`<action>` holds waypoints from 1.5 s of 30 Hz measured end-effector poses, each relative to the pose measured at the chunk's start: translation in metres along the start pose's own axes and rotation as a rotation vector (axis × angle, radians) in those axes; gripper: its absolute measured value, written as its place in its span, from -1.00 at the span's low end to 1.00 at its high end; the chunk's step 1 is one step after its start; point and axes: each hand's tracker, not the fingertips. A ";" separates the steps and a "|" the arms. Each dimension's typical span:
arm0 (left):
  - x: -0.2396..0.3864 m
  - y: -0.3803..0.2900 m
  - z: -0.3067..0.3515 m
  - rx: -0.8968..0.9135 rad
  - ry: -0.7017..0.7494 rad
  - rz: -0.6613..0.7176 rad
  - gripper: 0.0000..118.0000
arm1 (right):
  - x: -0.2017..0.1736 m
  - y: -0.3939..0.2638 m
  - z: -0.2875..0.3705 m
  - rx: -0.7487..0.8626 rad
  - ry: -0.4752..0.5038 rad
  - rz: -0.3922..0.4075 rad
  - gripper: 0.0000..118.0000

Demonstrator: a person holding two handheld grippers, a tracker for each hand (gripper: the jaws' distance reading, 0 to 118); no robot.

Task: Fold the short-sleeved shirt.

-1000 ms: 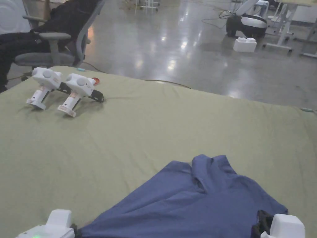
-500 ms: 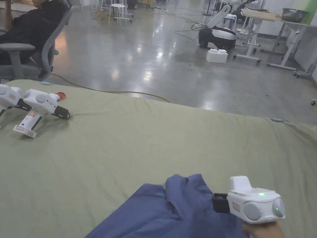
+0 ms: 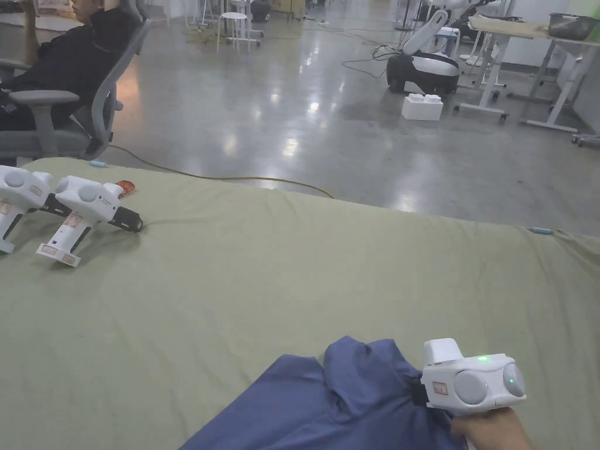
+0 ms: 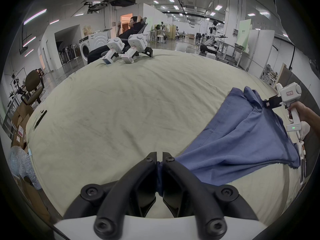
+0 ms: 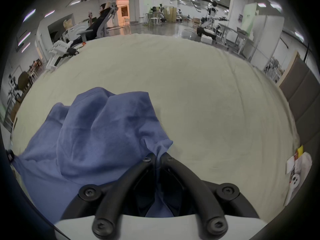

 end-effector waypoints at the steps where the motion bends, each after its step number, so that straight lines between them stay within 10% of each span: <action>1: 0.000 0.001 0.000 0.008 -0.003 0.006 -0.97 | -0.002 -0.002 0.009 0.036 -0.035 -0.001 -0.96; 9: 0.007 0.020 0.025 0.121 -0.066 0.005 -0.97 | 0.005 -0.012 0.126 0.321 -0.128 -0.050 -0.96; 15: 0.032 0.061 0.062 0.260 -0.124 -0.033 -0.97 | 0.044 -0.013 0.241 0.539 -0.127 -0.268 -0.96; 31: 0.128 0.295 0.138 0.567 -0.242 -0.182 -0.97 | 0.122 0.024 0.441 0.775 -0.424 -0.187 -0.96; 45: 0.183 0.433 0.195 0.734 -0.166 -0.253 -0.97 | 0.138 0.114 0.488 0.834 -0.476 -0.197 -0.96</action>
